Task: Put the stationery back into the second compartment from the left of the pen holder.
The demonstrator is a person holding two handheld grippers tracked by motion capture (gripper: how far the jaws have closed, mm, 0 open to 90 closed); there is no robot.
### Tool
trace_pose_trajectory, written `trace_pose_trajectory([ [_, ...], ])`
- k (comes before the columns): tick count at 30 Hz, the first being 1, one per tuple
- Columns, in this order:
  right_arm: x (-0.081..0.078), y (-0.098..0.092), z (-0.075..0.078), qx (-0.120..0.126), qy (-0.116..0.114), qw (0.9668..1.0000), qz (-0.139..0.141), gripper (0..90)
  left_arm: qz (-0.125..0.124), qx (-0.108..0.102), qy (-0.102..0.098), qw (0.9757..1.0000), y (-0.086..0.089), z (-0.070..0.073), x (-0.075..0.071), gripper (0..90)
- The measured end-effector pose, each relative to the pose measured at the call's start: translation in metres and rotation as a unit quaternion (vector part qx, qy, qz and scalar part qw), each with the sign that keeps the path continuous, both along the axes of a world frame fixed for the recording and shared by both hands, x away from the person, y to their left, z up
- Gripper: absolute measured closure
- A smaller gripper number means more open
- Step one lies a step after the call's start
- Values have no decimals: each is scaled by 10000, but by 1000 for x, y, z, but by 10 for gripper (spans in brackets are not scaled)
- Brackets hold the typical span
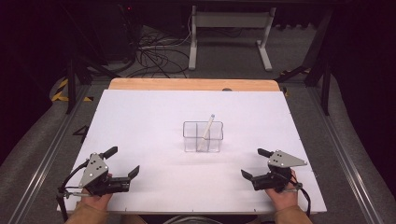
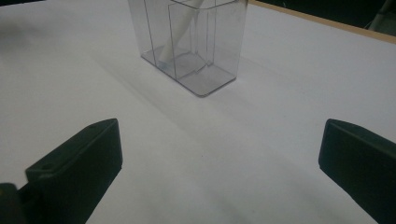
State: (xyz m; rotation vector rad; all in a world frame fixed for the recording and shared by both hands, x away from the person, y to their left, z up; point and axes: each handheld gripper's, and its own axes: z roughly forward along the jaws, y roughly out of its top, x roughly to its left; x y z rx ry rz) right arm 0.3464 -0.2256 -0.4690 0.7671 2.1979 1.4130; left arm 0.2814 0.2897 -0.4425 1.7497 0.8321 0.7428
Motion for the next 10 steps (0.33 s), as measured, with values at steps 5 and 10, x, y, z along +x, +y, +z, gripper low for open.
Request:
trace_pose_trajectory([
  [5,0,0,1,29,-24,10000,-18,0,13,108,-3,9999,-1,0,-1,34],
  [10,-1,0,1,39,-48,10000,-11,0,-10,111,38,9999,0,0,0,33],
])
